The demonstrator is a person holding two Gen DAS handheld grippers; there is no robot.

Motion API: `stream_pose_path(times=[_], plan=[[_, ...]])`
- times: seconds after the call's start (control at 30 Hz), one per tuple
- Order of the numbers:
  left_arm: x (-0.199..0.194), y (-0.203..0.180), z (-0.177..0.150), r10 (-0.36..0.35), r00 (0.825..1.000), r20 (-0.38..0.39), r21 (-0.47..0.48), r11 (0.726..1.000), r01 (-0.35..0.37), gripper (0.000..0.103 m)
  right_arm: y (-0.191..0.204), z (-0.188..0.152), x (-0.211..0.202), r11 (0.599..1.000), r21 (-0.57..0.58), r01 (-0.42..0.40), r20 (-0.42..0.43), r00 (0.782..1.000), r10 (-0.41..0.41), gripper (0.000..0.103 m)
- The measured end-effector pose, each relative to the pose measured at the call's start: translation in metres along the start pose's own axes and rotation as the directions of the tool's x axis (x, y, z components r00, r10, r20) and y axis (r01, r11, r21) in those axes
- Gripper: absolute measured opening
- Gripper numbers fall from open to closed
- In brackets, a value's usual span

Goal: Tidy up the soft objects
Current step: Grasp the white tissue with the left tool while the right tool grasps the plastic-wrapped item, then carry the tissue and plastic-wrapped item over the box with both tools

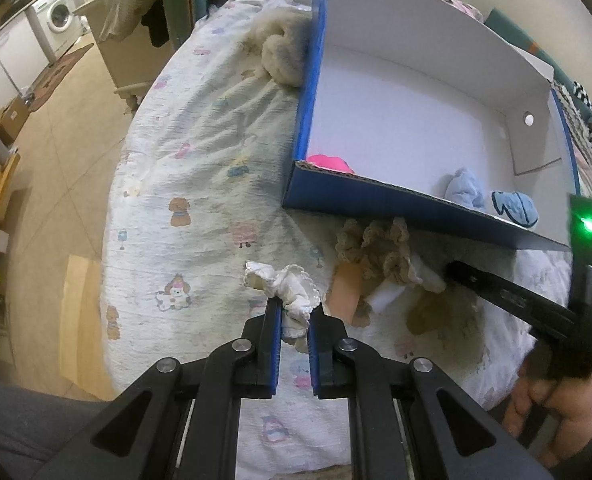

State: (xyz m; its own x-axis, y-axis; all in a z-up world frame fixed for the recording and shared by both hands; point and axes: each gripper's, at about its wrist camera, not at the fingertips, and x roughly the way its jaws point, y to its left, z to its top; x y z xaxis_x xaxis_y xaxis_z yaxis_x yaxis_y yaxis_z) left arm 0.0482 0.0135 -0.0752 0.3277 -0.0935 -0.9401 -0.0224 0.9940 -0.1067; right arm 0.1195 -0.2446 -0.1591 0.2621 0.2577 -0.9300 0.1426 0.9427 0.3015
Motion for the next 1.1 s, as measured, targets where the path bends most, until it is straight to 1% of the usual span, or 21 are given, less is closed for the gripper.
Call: stream_pose_path(times=[0.07, 0.13, 0.2, 0.23, 0.27, 0.43, 0.47, 0.57, 0.7, 1.1], plan=[[0.0, 0.002, 0.0, 0.005, 1.0, 0.002, -0.006, 1.0, -0.005, 0.01, -0.006, -0.004, -0.01, 0.999, 0.023, -0.042, 0.012, 0.999, 0.041, 0.036], [0.0, 0.003, 0.0, 0.006, 1.0, 0.002, -0.009, 1.0, -0.006, 0.01, -0.016, -0.009, -0.024, 0.992, 0.058, -0.109, 0.032, 0.994, 0.107, 0.036], [0.0, 0.003, 0.0, 0.008, 1.0, 0.003, -0.008, 1.0, -0.008, 0.01, -0.027, -0.015, -0.039, 0.972, 0.098, -0.213, 0.051, 0.977, 0.209, 0.036], [0.0, 0.002, 0.0, 0.01, 1.0, 0.003, -0.007, 1.0, -0.01, 0.01, -0.031, -0.017, -0.045, 0.962, 0.105, -0.252, 0.061, 0.967, 0.247, 0.036], [0.0, 0.001, 0.0, 0.01, 1.0, 0.002, -0.007, 1.0, -0.01, 0.01, -0.033, -0.02, -0.05, 0.959, 0.099, -0.265, 0.071, 0.963, 0.259, 0.036], [0.002, -0.004, 0.0, 0.013, 1.0, 0.002, 0.001, 1.0, -0.013, 0.01, -0.027, -0.025, -0.058, 0.966, 0.061, -0.251, 0.085, 0.966, 0.246, 0.036], [0.002, -0.004, 0.0, 0.016, 1.0, 0.003, 0.005, 1.0, -0.016, 0.01, -0.032, -0.018, -0.062, 0.966, 0.062, -0.25, 0.086, 0.966, 0.244, 0.036], [0.003, -0.005, 0.0, 0.028, 1.0, 0.005, 0.009, 1.0, -0.028, 0.01, -0.031, -0.016, -0.065, 0.967, 0.052, -0.248, 0.096, 0.966, 0.242, 0.036], [0.005, -0.004, -0.001, 0.041, 0.999, -0.006, 0.002, 0.999, -0.041, 0.01, -0.02, -0.019, -0.063, 0.969, 0.034, -0.245, 0.105, 0.965, 0.24, 0.036], [-0.001, -0.005, -0.005, 0.084, 0.996, 0.029, 0.012, 0.996, -0.084, 0.01, -0.023, -0.023, -0.079, 0.966, 0.015, -0.26, 0.124, 0.959, 0.256, 0.036]])
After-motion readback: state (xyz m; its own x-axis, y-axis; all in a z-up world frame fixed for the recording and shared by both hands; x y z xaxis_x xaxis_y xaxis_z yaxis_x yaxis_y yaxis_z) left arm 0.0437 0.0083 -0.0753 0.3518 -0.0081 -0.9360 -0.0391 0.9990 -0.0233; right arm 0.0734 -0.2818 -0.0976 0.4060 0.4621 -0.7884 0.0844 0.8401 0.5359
